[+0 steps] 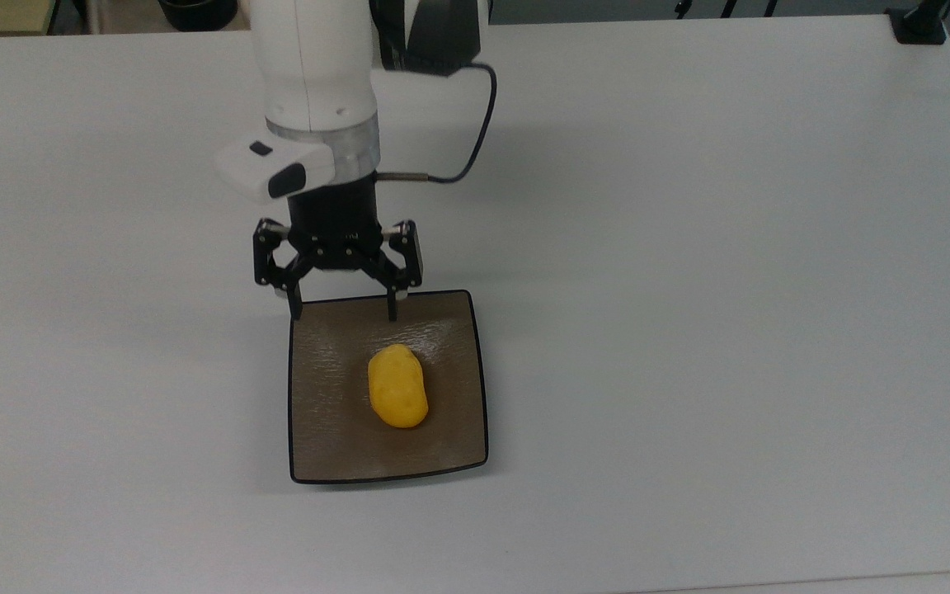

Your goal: Put potatoes on a ceramic plate

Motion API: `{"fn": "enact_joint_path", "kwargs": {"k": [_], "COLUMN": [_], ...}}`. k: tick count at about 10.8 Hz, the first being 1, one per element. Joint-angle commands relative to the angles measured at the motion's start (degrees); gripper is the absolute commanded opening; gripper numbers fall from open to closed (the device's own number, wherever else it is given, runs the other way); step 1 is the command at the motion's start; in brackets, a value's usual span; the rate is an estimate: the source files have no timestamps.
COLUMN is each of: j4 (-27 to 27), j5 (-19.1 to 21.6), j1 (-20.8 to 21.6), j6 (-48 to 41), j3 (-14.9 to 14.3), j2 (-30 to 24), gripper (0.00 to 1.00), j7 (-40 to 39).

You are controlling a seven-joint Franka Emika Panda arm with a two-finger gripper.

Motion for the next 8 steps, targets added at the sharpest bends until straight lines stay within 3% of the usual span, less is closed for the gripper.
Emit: {"fn": "enact_joint_path", "kwargs": {"k": [1, 3, 5, 8], "j4": [-1.96, -1.87, -1.44, -1.34], "j5": [0.10, 0.10, 0.01, 0.10], "j1": [0.18, -0.09, 0.26, 1.66], "j6": [-18.25, -28.81, -36.64, -49.13], "j3": [-0.51, -0.85, -1.21, -1.21], "j2": [-11.28, -16.82, -21.22, -25.97], "gripper": [1.00, 1.00, 1.00, 1.00], "j7": [0.84, 2.06, 8.28, 9.10]}}
